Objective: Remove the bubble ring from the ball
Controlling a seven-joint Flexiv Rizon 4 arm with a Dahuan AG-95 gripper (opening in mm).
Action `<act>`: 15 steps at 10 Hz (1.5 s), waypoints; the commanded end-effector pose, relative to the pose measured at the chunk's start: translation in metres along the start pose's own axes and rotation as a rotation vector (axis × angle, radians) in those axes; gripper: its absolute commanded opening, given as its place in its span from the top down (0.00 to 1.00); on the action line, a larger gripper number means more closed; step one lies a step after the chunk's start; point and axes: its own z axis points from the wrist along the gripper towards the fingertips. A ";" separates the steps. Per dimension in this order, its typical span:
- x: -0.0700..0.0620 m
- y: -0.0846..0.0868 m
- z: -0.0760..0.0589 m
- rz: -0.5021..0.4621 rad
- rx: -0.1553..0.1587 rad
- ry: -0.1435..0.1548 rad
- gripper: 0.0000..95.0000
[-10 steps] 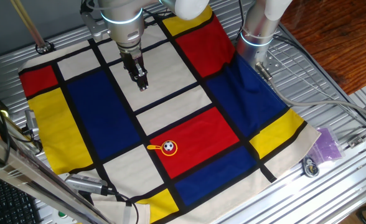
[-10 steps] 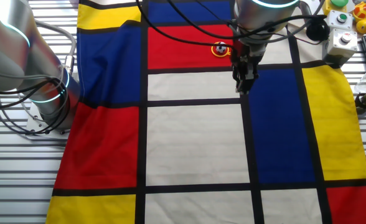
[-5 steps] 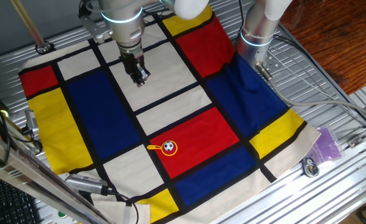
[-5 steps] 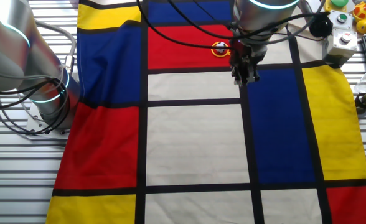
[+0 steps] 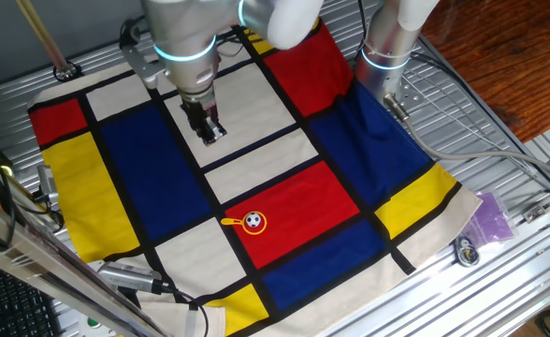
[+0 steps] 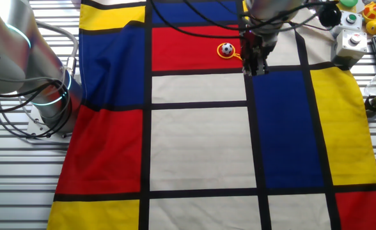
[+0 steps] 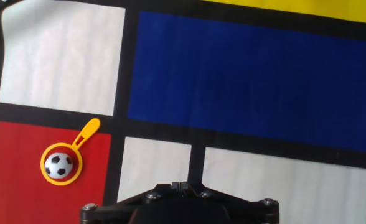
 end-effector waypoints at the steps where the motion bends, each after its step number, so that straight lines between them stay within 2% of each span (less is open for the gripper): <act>1: 0.003 0.000 0.004 -0.014 0.012 -0.012 1.00; 4: 0.007 -0.001 0.007 -0.018 0.012 -0.008 1.00; 6: 0.007 -0.002 0.005 -0.019 0.009 -0.027 1.00; 8: 0.001 -0.010 0.004 -0.029 0.008 -0.021 1.00; 10: 0.001 -0.010 0.004 -0.075 0.010 -0.021 1.00; 11: 0.001 -0.010 0.004 -0.116 0.007 -0.009 1.00; 15: 0.001 -0.010 0.004 -0.169 0.007 -0.002 1.00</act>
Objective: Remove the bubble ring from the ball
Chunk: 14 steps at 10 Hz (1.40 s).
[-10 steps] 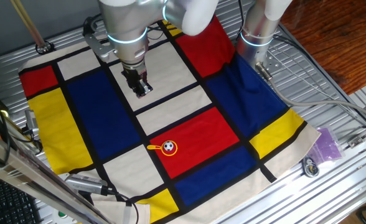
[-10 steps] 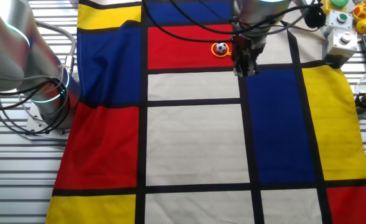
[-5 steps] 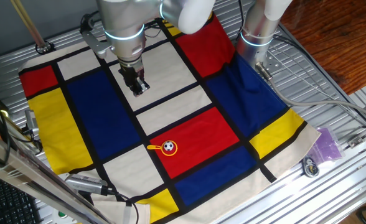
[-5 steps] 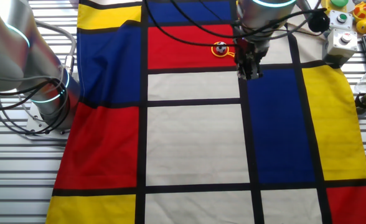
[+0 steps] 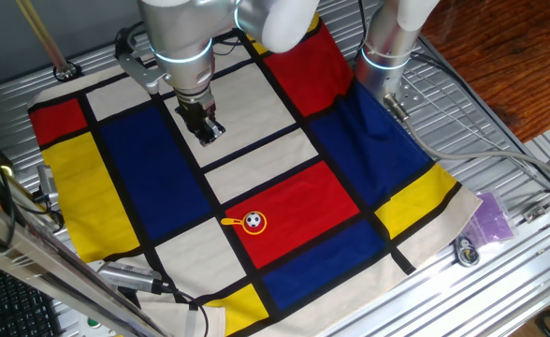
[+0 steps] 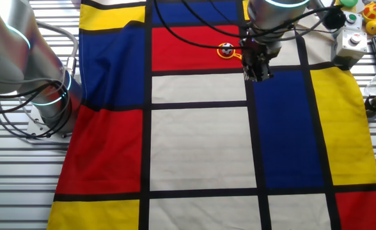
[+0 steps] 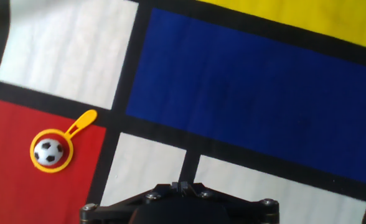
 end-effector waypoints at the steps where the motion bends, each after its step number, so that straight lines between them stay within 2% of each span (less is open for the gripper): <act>1: 0.000 0.000 0.000 -0.015 -0.002 0.003 1.00; 6: -0.002 0.003 0.000 -0.062 0.001 -0.005 1.00; 8: -0.028 0.037 0.005 -0.051 0.015 0.009 1.00; 9: -0.035 0.049 0.010 -0.045 0.013 0.012 1.00; 10: -0.045 0.068 0.021 -0.056 0.008 0.000 0.80; 11: -0.047 0.074 0.025 -0.060 0.006 -0.002 0.80; 12: -0.052 0.090 0.034 -0.065 0.002 -0.003 0.60; 13: -0.054 0.108 0.045 -0.082 -0.004 -0.004 0.60; 14: -0.053 0.113 0.049 -0.087 -0.007 -0.006 0.60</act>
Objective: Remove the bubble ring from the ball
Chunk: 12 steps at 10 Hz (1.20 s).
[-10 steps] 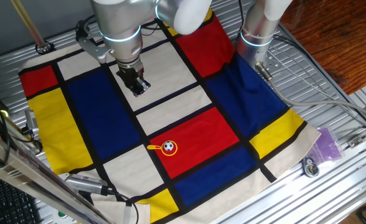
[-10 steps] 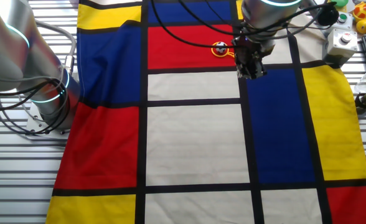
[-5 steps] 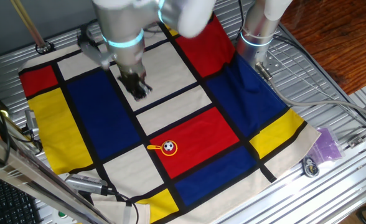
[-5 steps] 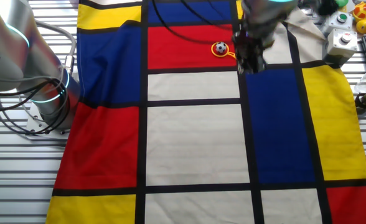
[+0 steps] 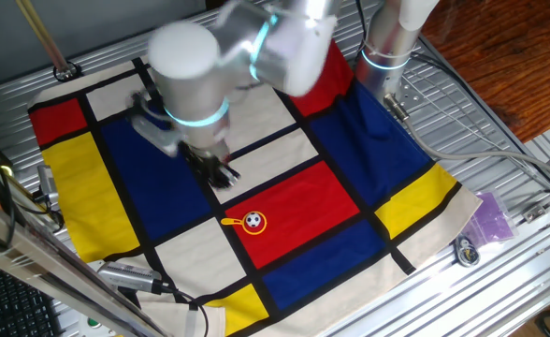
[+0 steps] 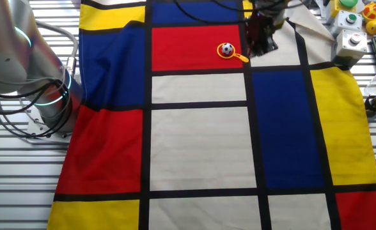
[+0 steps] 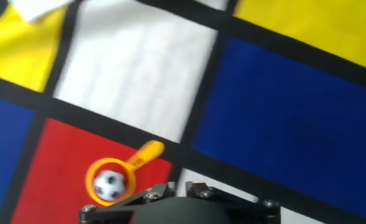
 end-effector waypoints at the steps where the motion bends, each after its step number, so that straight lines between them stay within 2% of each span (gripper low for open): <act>1: 0.000 0.018 0.017 -0.028 -0.008 0.004 0.40; 3: 0.003 0.027 0.031 -0.042 -0.009 -0.005 0.40; 8: 0.002 0.048 0.049 -0.043 -0.015 -0.009 0.40; 12: 0.005 0.055 0.063 -0.043 -0.022 -0.018 0.40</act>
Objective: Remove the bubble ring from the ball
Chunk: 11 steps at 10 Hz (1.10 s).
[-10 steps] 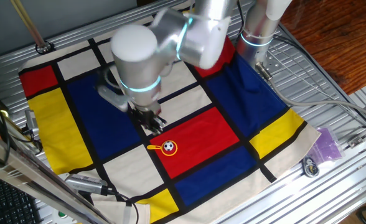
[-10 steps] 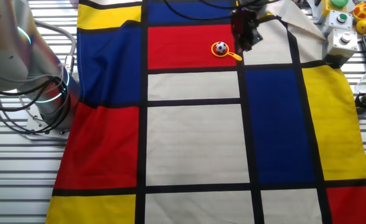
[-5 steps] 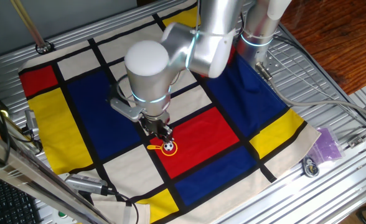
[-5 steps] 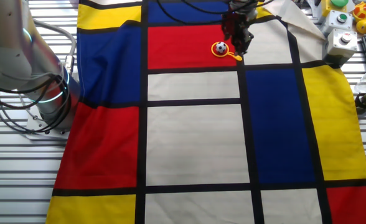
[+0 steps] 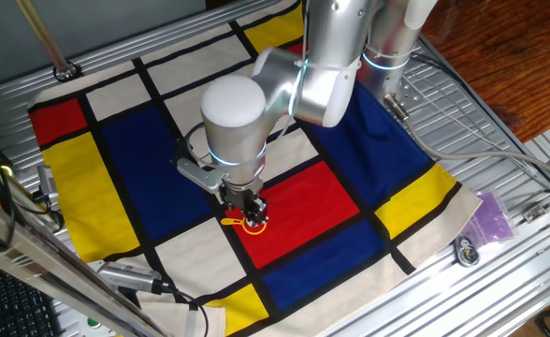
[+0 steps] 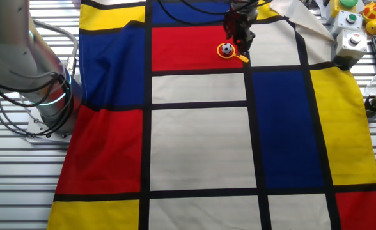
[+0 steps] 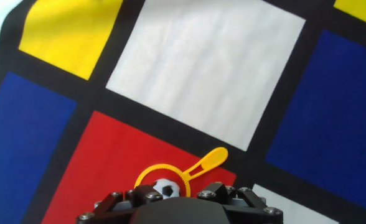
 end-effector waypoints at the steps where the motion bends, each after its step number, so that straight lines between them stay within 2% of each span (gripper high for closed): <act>1: 0.000 0.001 0.003 0.002 0.000 -0.001 0.40; 5: -0.001 0.008 0.006 0.016 -0.002 -0.002 0.40; 7: -0.002 0.006 0.002 0.032 -0.009 -0.001 0.40; 8: -0.004 0.004 -0.006 0.034 -0.023 -0.001 0.40; 9: -0.004 0.004 -0.006 0.037 -0.052 0.003 0.40; 11: -0.004 0.004 -0.006 -0.001 -0.071 0.024 0.40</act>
